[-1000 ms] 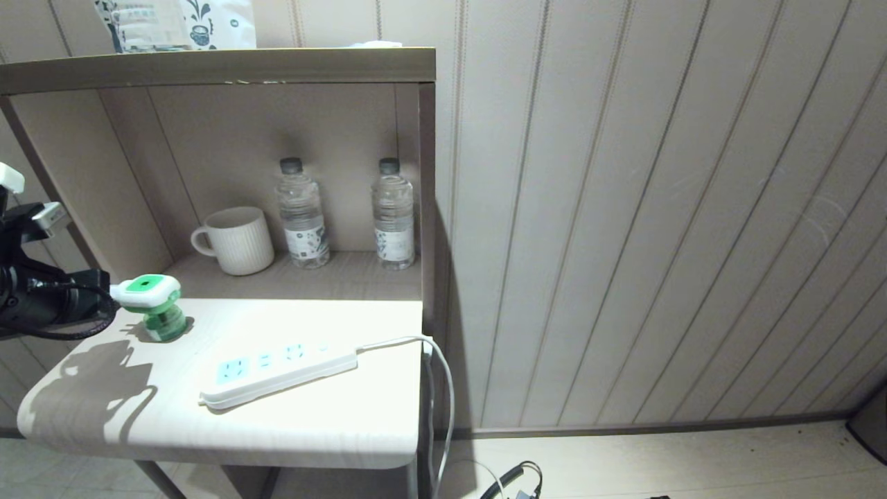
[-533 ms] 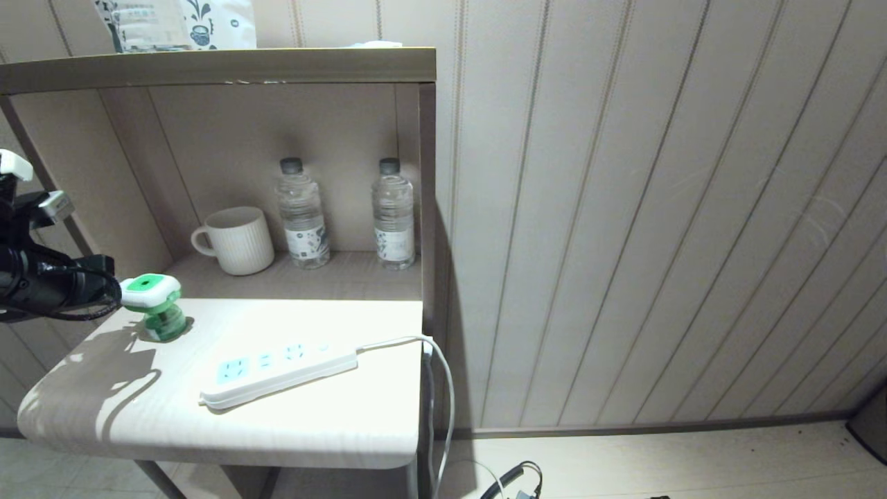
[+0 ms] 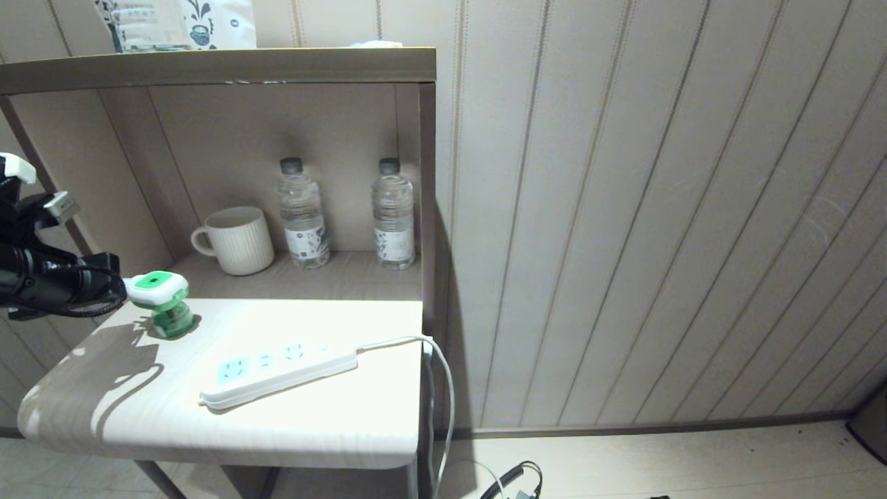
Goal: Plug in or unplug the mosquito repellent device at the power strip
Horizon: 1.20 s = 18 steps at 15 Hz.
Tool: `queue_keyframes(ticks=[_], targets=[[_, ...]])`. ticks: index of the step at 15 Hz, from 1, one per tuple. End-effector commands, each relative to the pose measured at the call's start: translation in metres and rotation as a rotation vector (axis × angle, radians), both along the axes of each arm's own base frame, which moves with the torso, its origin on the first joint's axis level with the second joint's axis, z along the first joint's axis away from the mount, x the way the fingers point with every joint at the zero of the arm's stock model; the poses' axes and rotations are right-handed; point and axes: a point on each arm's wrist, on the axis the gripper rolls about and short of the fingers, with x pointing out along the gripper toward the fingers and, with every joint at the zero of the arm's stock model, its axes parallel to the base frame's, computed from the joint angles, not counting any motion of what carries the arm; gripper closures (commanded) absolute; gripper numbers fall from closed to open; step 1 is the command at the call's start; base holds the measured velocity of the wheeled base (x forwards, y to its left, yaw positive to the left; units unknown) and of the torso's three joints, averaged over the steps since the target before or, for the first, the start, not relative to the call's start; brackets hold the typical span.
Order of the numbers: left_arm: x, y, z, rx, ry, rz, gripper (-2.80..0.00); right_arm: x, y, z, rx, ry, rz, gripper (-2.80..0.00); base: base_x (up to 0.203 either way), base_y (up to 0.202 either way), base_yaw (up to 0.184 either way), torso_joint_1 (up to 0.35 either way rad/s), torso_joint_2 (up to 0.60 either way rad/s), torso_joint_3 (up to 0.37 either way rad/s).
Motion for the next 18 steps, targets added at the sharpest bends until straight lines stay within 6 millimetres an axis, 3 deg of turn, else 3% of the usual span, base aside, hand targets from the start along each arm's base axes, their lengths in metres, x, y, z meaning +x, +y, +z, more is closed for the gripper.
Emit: queue_keyframes(ticks=[1, 7, 18], targets=[[0.002, 0.002, -0.003, -0.005, -0.007, 0.0, 0.0, 0.0, 0.0, 0.0, 0.0, 0.0, 0.0, 0.0, 0.0, 0.0, 0.0, 0.0, 0.0, 0.0], [0.008, 0.009, -0.003, -0.025, -0.038, -0.012, 0.0, 0.0, 0.0, 0.0, 0.0, 0.0, 0.0, 0.0, 0.0, 0.0, 0.0, 0.0, 0.0, 0.0], [0.037, 0.028, -0.026, -0.046, -0.089, -0.015, 0.0, 0.0, 0.0, 0.0, 0.0, 0.0, -0.002, 0.0, 0.0, 0.0, 0.0, 0.0, 0.0, 0.0]])
